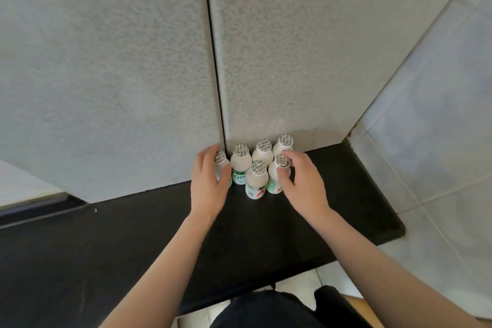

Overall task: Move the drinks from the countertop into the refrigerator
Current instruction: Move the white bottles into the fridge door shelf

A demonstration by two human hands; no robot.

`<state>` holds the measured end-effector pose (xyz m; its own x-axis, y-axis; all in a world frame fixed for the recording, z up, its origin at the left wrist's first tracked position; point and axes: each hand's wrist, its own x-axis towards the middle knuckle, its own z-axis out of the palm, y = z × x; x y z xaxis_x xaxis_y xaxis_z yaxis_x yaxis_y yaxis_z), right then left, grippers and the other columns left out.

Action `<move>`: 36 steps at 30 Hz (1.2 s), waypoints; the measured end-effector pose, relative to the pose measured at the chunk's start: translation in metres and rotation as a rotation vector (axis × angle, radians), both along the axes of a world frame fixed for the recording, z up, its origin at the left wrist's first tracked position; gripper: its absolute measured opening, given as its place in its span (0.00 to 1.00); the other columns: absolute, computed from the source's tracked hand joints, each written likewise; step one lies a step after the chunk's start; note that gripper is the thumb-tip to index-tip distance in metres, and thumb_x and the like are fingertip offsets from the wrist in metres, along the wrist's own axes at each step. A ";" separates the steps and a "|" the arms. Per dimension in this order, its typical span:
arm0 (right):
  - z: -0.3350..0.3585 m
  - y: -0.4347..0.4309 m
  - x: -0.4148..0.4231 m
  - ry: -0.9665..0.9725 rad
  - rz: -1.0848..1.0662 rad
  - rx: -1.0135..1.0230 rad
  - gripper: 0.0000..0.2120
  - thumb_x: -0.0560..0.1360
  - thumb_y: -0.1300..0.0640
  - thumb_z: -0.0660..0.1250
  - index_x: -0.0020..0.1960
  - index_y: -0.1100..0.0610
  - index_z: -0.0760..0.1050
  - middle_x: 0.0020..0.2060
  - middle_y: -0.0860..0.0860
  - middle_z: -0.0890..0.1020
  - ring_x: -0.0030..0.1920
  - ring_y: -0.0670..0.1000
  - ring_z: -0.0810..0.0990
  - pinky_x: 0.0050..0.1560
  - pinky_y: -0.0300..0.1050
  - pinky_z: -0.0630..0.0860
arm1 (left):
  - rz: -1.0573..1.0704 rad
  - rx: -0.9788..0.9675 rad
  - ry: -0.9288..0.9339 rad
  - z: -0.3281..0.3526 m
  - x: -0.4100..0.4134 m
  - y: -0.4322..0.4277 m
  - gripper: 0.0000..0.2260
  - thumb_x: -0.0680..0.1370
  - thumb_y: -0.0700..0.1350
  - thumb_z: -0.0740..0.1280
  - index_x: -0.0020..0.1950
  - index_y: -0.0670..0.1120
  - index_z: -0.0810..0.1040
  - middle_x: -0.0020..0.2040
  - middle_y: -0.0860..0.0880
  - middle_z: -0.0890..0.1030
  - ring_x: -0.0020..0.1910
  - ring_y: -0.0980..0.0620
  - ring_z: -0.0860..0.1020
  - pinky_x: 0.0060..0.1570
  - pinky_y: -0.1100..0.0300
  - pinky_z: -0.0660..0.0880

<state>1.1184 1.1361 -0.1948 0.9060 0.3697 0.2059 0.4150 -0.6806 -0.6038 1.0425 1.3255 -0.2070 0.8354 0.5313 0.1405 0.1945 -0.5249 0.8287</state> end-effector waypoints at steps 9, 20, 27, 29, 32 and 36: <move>-0.007 -0.005 0.005 0.019 0.074 -0.039 0.18 0.75 0.52 0.66 0.63 0.52 0.69 0.46 0.43 0.75 0.45 0.43 0.74 0.44 0.35 0.70 | 0.095 0.022 0.052 -0.006 -0.009 0.001 0.14 0.80 0.45 0.61 0.66 0.49 0.69 0.61 0.50 0.74 0.55 0.53 0.74 0.51 0.61 0.68; -0.003 -0.045 -0.008 -0.007 0.043 0.028 0.19 0.75 0.52 0.66 0.63 0.58 0.72 0.52 0.50 0.80 0.50 0.47 0.79 0.48 0.47 0.79 | 0.336 -0.107 0.020 0.000 -0.038 -0.024 0.14 0.78 0.45 0.64 0.63 0.53 0.69 0.55 0.55 0.77 0.50 0.56 0.77 0.53 0.55 0.76; 0.017 -0.066 -0.035 0.088 0.098 0.178 0.20 0.76 0.52 0.62 0.66 0.58 0.70 0.55 0.51 0.79 0.54 0.46 0.77 0.51 0.47 0.78 | 0.597 -0.267 -0.136 0.028 -0.125 -0.077 0.15 0.80 0.46 0.60 0.55 0.70 0.68 0.51 0.65 0.77 0.50 0.63 0.77 0.44 0.69 0.74; 0.018 -0.067 -0.045 0.130 0.174 0.220 0.20 0.76 0.53 0.62 0.66 0.58 0.70 0.55 0.50 0.78 0.55 0.48 0.77 0.52 0.48 0.78 | 0.711 -0.322 -0.199 0.028 -0.151 -0.099 0.18 0.81 0.42 0.60 0.54 0.69 0.71 0.50 0.61 0.79 0.48 0.62 0.78 0.43 0.74 0.73; 0.016 -0.062 -0.060 0.232 0.339 0.251 0.22 0.75 0.48 0.60 0.66 0.58 0.69 0.57 0.50 0.78 0.57 0.49 0.77 0.55 0.53 0.78 | 0.867 -0.353 -0.234 0.026 -0.190 -0.129 0.20 0.81 0.39 0.60 0.53 0.67 0.73 0.49 0.59 0.81 0.46 0.62 0.78 0.44 0.73 0.72; 0.002 -0.046 -0.093 0.314 0.588 0.207 0.20 0.76 0.51 0.61 0.65 0.59 0.70 0.56 0.48 0.76 0.58 0.50 0.76 0.57 0.56 0.76 | 1.006 -0.358 -0.204 0.021 -0.243 -0.169 0.14 0.79 0.45 0.62 0.52 0.67 0.74 0.48 0.59 0.79 0.45 0.62 0.77 0.44 0.73 0.72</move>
